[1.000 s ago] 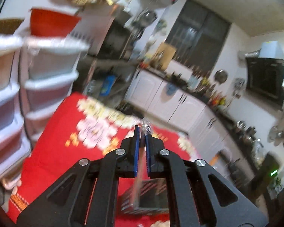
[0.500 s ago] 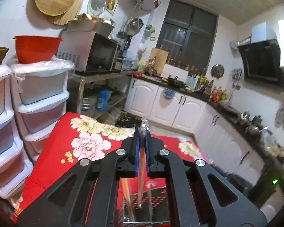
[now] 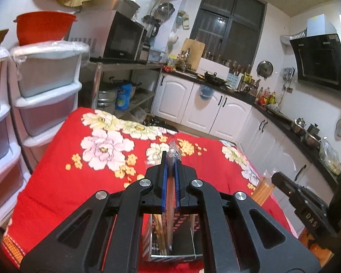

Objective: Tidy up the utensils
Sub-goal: 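Open the left gripper to drop its pair in the caddy while the right gripper releases its pair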

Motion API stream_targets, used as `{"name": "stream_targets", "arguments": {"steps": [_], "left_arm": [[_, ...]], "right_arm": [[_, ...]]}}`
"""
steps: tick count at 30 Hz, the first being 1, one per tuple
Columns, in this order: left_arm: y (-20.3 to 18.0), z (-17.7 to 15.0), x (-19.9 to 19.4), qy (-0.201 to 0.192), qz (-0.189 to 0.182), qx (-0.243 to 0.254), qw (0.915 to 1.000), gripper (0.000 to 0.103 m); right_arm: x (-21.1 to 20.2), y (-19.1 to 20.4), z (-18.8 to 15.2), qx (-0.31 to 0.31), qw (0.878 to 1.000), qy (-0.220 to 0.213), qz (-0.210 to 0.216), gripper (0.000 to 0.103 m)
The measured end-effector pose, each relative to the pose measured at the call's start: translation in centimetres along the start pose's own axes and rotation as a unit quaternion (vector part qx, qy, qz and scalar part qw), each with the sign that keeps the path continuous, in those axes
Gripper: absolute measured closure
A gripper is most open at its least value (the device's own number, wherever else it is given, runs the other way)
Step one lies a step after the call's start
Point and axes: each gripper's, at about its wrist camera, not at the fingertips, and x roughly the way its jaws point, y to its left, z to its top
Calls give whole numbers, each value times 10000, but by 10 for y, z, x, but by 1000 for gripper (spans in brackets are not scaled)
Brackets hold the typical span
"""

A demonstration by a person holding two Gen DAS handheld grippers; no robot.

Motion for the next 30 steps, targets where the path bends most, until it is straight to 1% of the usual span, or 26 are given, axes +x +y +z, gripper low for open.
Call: {"name": "stream_targets", "arguments": {"steps": [1, 4, 7, 10, 13, 15, 19, 21, 22, 28, 30], "left_arm": [[1, -3, 0, 31, -12, -4, 10000, 102], [2, -8, 0, 108, -40, -8, 9999, 102], [3, -12, -1, 164, -44, 4, 9999, 102], [4, -17, -4, 217, -38, 17, 9998, 102], [7, -20, -5, 264, -24, 17, 9996, 94], [9, -22, -6, 281, -9, 6, 9996, 84], [15, -29, -10, 335, -8, -52, 9994, 76], [17, -33, -13, 357, -20, -85, 9993, 68], [18, -35, -15, 371, -33, -97, 9993, 67], [23, -47, -31, 396, -96, -174, 9990, 50], [23, -50, -37, 376, -99, -146, 9991, 39]], "right_arm": [[-1, -1, -1, 2, 10000, 9, -21, 96], [-5, -3, -3, 36, 10000, 62, -51, 85], [-11, -4, -6, 17, 9999, 70, -107, 84], [-16, -6, -9, 39, 9998, 126, -140, 80], [-21, -8, -14, 56, 9997, 188, -156, 76], [-25, -7, -17, 36, 9996, 233, -164, 74], [-34, -5, -24, 5, 9994, 297, -170, 70], [-37, -4, -28, -5, 9993, 333, -160, 68], [-39, -4, -29, -12, 9993, 350, -165, 66], [-49, 0, -43, -48, 9986, 507, -163, 60], [-52, 1, -48, -40, 9983, 553, -164, 58]]}}
